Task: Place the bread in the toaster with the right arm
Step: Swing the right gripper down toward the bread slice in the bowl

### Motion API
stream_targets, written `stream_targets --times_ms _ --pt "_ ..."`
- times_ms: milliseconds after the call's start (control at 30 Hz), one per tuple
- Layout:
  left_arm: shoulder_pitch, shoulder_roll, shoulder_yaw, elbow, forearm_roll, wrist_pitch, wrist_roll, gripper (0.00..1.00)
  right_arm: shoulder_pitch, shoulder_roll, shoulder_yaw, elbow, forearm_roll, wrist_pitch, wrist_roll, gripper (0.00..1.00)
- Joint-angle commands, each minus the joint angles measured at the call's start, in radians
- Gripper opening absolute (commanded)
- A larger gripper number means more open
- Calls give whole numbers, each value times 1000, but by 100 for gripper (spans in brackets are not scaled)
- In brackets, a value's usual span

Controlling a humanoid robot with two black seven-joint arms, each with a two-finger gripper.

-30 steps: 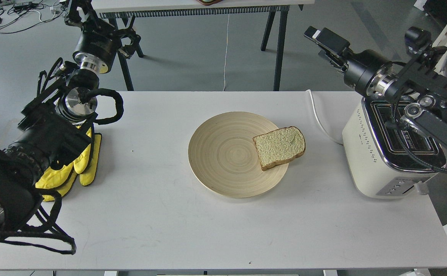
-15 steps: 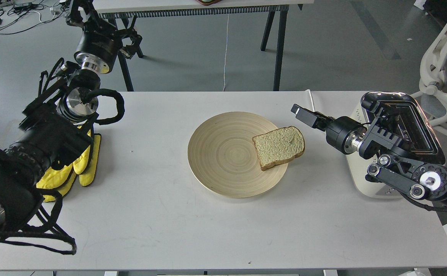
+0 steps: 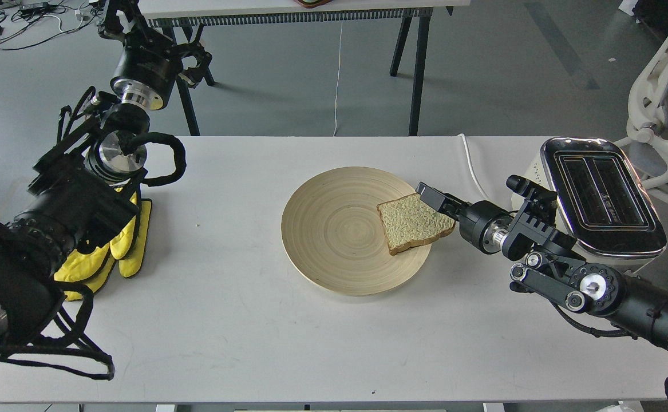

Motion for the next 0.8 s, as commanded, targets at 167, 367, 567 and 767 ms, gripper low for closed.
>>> stream_targets --times_ms 167,367,567,767 --pt "0 0 0 0 0 0 0 100 5 0 -5 6 3 -45 -33 82" --pt "0 0 0 0 0 0 0 100 8 0 -8 0 1 -50 -37 82" --pt "0 0 0 0 0 0 0 100 -3 3 -11 -60 3 -48 -62 82" --pt "0 0 0 0 0 0 0 100 -4 7 -9 -68 18 -40 -62 82"
